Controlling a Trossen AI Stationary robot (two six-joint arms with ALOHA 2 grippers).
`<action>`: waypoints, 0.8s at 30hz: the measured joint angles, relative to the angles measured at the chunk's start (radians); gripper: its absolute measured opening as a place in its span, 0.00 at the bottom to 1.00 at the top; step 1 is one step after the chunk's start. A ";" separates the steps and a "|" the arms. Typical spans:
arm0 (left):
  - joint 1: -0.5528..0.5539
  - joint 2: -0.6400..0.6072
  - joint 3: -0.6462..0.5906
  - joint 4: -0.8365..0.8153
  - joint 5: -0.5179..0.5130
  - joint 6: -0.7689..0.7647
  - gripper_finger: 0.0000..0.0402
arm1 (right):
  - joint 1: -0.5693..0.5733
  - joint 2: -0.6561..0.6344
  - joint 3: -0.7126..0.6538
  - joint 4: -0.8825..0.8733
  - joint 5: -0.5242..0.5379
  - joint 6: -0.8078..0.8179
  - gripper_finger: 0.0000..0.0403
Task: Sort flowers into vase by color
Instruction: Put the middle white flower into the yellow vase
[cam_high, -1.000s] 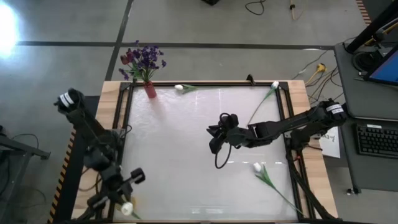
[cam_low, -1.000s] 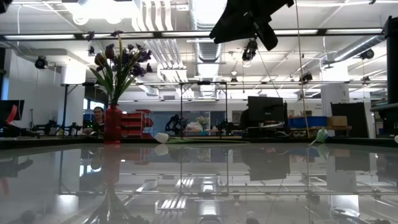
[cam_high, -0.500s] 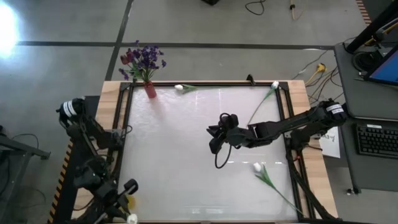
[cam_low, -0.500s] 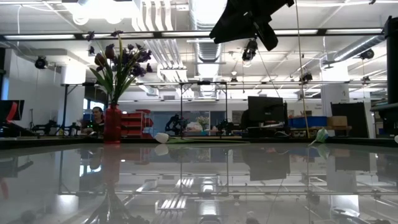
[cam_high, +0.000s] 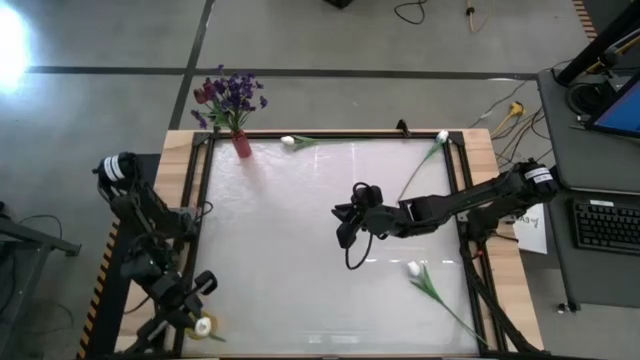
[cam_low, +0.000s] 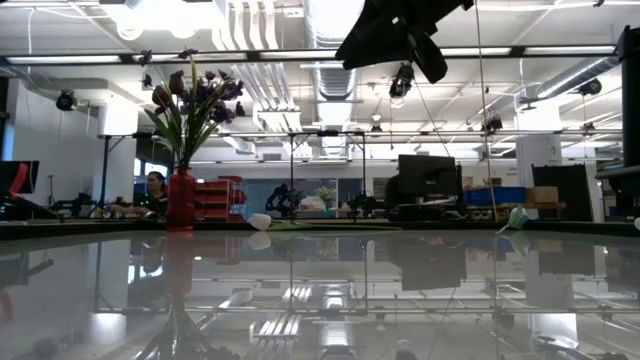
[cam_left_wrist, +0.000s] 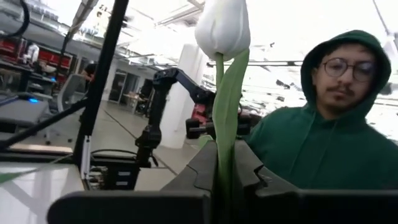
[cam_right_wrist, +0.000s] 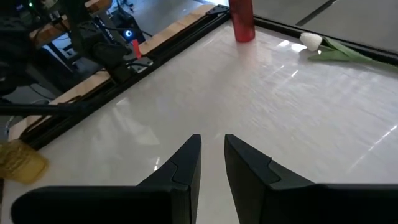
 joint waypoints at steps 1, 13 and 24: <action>-0.005 -0.002 -0.009 0.008 0.000 -0.011 0.00 | 0.000 0.000 0.000 0.000 -0.006 0.000 0.16; -0.084 -0.023 -0.039 0.052 -0.160 -0.043 0.18 | 0.001 0.000 0.000 0.000 -0.078 -0.035 0.25; -0.155 -0.036 -0.040 0.047 -0.212 -0.134 0.35 | 0.000 0.000 0.000 0.000 -0.079 -0.057 0.50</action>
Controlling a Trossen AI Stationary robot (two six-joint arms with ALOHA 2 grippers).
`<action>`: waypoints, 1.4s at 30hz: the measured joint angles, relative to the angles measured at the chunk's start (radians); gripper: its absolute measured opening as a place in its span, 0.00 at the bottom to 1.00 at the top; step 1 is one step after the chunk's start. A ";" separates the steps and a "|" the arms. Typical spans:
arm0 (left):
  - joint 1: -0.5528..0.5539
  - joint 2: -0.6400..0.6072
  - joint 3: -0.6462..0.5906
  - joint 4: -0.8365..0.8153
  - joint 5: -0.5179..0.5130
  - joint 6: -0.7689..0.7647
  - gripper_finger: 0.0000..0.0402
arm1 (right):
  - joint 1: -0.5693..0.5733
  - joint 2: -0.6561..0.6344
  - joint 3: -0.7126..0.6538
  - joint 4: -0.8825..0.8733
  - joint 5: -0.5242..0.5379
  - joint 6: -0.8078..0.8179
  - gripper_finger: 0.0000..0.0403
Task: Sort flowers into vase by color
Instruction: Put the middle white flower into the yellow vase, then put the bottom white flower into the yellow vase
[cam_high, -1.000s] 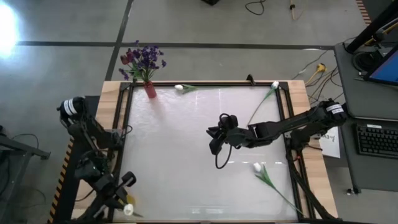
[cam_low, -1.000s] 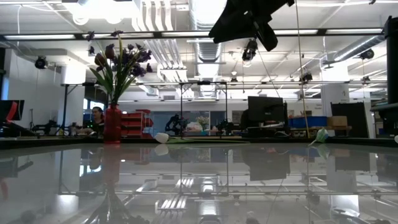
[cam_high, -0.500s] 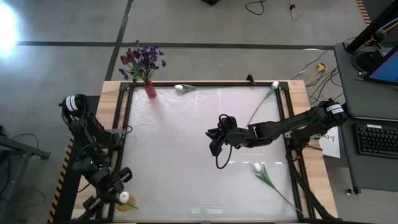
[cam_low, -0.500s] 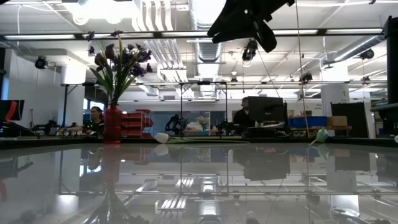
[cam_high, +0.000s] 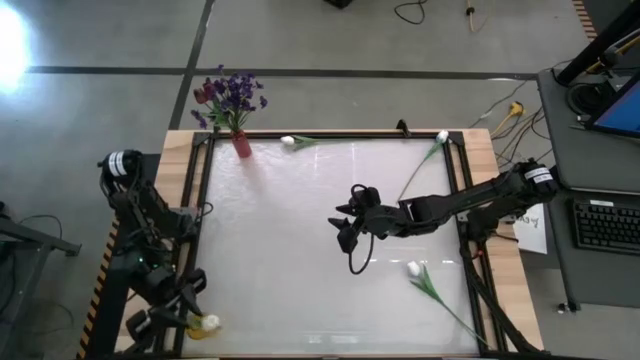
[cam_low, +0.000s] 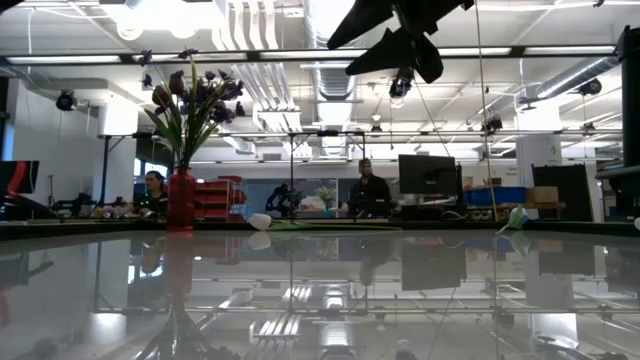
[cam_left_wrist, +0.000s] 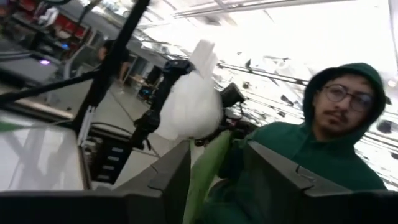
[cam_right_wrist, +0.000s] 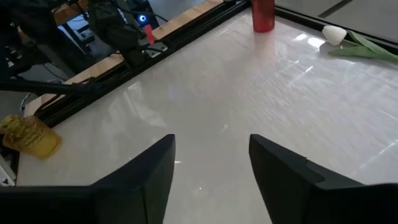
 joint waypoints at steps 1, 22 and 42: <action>-0.012 -0.003 0.000 -0.003 -0.023 -0.006 0.35 | 0.000 0.000 0.000 0.000 0.000 -0.001 0.51; -0.113 -0.117 -0.052 -0.013 -0.660 0.255 0.29 | 0.034 0.186 -0.002 -0.395 -0.316 0.228 0.53; 0.526 -0.164 -0.150 -0.170 -0.226 0.186 0.17 | 0.260 0.058 -0.014 -1.010 -0.448 0.604 0.43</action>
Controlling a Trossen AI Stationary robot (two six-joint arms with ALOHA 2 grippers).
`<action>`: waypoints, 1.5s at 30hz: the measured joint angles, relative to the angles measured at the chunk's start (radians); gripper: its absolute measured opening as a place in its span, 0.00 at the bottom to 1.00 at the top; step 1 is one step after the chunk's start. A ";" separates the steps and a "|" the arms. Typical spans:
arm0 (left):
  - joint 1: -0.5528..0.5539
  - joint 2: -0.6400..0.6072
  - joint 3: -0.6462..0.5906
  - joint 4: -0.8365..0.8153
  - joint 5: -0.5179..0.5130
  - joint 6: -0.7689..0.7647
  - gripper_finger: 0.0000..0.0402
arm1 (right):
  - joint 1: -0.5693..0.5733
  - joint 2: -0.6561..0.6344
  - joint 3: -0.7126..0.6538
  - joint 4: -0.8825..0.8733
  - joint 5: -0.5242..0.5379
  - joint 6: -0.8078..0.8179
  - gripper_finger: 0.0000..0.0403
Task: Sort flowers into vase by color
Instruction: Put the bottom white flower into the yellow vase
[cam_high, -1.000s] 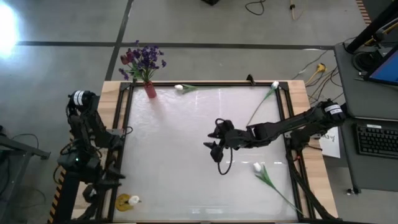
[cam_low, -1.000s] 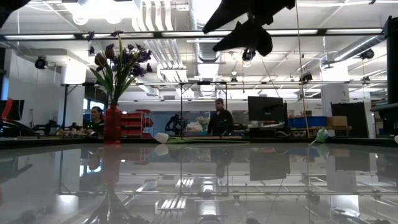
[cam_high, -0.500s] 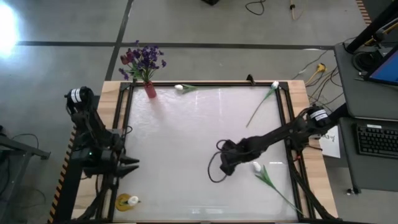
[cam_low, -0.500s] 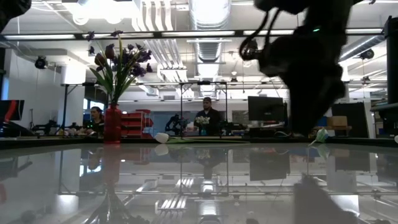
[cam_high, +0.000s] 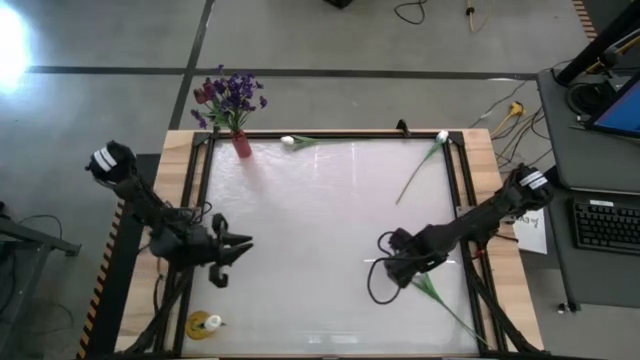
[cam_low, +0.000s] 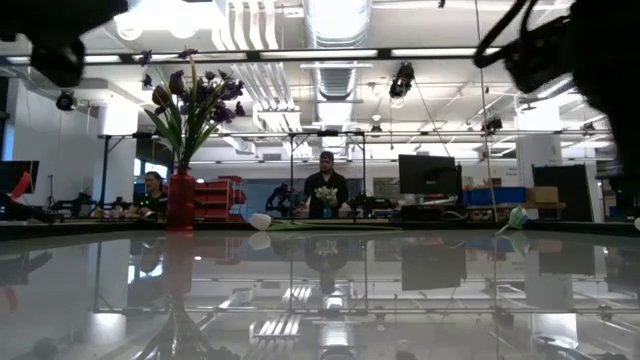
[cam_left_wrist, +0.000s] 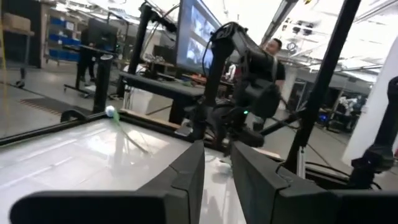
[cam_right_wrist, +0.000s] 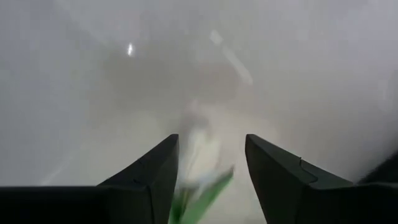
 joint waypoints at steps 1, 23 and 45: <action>0.034 0.005 0.008 -0.034 0.036 -0.034 0.17 | 0.008 -0.009 -0.008 0.006 -0.040 0.009 0.42; 0.287 0.216 0.215 -0.307 0.291 -0.201 0.17 | 0.148 0.088 -0.239 0.335 -0.200 0.166 0.43; 0.352 0.251 0.245 -0.334 0.283 -0.205 0.17 | -0.008 0.085 -0.047 0.450 0.068 -0.287 0.03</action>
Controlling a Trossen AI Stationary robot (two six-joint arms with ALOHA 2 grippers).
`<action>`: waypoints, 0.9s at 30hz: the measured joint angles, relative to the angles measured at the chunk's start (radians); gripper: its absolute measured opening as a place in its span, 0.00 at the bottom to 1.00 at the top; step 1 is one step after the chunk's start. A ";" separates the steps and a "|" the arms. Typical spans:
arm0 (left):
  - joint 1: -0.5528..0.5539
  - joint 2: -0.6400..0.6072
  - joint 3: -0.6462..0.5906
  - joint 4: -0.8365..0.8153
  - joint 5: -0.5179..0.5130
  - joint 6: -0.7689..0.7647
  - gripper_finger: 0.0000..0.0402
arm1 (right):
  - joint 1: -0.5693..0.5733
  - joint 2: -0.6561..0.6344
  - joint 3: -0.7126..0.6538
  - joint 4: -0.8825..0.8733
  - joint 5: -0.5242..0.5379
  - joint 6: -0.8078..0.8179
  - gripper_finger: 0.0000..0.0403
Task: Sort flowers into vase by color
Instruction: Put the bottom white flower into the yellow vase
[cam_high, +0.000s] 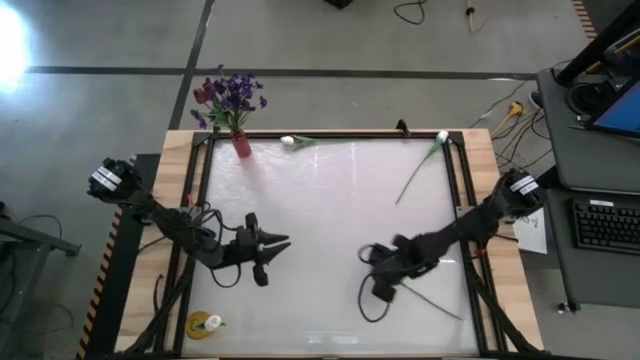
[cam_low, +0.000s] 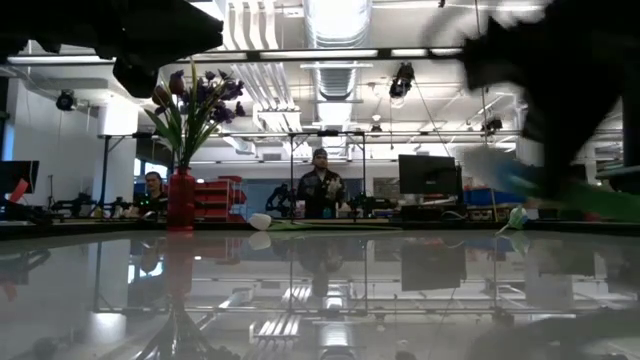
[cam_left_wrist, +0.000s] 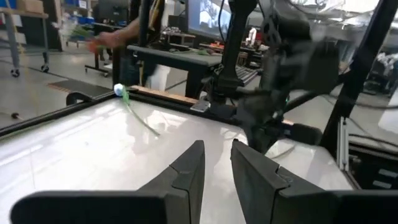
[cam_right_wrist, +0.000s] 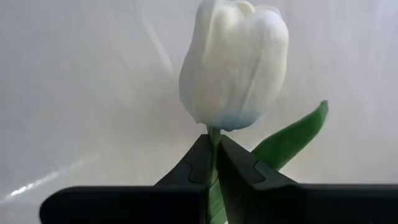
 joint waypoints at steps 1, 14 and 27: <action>0.000 0.000 0.000 0.001 0.000 -0.011 0.17 | -0.022 -0.001 0.033 0.020 0.040 -0.068 0.03; 0.053 0.002 0.100 0.018 0.132 0.044 0.35 | -0.121 -0.066 0.337 0.669 0.244 -0.939 0.03; 0.208 0.012 0.285 -0.238 0.296 0.086 0.40 | -0.199 -0.044 0.295 0.762 0.103 -0.930 0.03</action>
